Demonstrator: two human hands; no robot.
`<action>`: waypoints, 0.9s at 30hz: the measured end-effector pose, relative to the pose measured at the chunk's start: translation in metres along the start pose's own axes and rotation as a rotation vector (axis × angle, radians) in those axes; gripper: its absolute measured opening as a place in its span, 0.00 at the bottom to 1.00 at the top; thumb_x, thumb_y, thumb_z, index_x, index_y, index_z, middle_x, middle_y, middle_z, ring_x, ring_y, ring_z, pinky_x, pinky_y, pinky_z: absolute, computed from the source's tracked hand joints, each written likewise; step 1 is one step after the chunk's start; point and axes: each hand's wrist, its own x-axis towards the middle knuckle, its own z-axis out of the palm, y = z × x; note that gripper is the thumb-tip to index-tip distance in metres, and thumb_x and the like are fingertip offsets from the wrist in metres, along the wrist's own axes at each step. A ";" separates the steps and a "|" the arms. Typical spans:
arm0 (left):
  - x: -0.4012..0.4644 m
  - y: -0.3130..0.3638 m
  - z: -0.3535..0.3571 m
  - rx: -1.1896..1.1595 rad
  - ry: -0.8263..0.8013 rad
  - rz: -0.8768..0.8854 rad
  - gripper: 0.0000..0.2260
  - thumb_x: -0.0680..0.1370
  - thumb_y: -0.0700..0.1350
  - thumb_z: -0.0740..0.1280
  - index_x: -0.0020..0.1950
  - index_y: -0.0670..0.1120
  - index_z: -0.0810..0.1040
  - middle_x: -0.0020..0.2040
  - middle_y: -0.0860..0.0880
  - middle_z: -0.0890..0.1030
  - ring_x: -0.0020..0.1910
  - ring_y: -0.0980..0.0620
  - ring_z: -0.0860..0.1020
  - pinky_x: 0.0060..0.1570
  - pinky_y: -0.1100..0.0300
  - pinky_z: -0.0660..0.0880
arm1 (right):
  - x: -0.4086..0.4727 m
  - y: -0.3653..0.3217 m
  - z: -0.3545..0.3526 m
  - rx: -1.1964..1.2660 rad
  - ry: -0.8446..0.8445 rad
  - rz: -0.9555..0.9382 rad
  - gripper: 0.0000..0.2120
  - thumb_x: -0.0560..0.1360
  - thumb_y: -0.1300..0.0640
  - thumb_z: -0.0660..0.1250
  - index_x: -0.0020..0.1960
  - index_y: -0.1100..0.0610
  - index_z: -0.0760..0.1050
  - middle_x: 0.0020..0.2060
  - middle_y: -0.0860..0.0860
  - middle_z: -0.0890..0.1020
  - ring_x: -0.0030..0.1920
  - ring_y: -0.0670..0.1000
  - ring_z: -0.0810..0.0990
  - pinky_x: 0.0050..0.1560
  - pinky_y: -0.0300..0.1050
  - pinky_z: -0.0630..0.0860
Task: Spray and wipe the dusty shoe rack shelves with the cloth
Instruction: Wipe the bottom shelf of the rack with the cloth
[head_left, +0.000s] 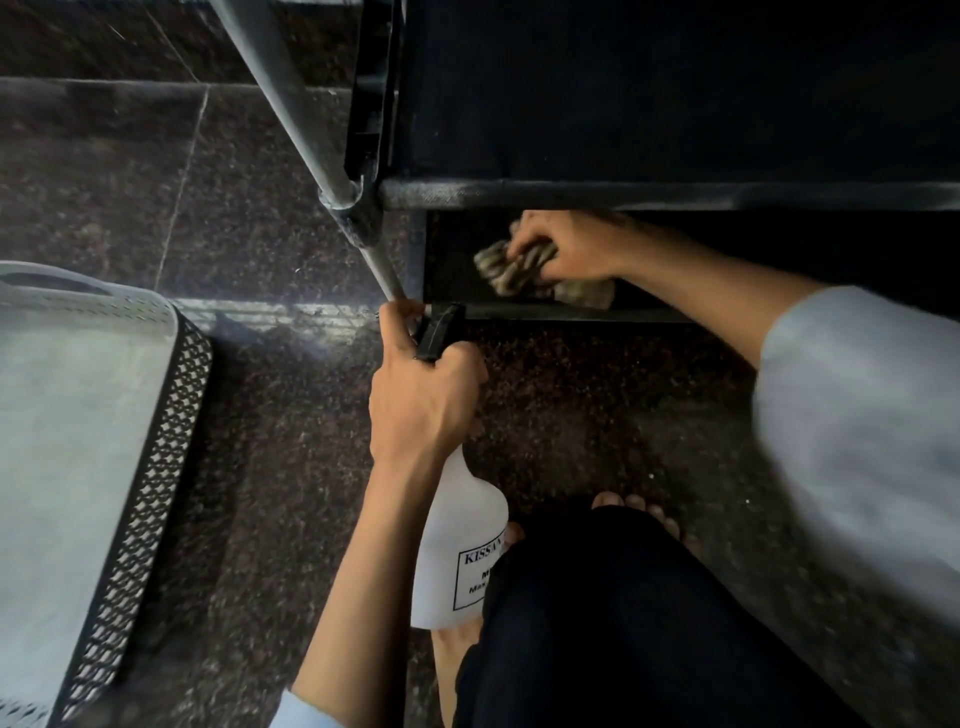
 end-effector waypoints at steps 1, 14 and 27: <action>0.000 -0.001 0.000 -0.006 -0.007 0.005 0.18 0.65 0.52 0.58 0.54 0.56 0.65 0.38 0.45 0.82 0.38 0.42 0.80 0.49 0.40 0.77 | 0.000 0.010 -0.001 -0.005 0.043 0.109 0.19 0.73 0.65 0.66 0.64 0.59 0.74 0.61 0.59 0.75 0.62 0.58 0.73 0.64 0.47 0.66; 0.001 -0.001 0.003 -0.032 0.012 0.018 0.18 0.63 0.49 0.59 0.53 0.56 0.65 0.33 0.47 0.79 0.25 0.48 0.77 0.45 0.40 0.78 | -0.012 0.021 0.001 -0.013 0.045 0.108 0.21 0.71 0.66 0.66 0.62 0.53 0.77 0.59 0.55 0.76 0.61 0.55 0.74 0.62 0.44 0.68; 0.005 -0.001 0.001 -0.087 0.021 0.029 0.21 0.62 0.47 0.59 0.54 0.53 0.65 0.34 0.47 0.79 0.21 0.58 0.75 0.40 0.52 0.75 | 0.002 -0.025 0.020 0.023 0.209 0.012 0.19 0.72 0.62 0.67 0.61 0.50 0.78 0.58 0.50 0.78 0.59 0.51 0.75 0.59 0.42 0.71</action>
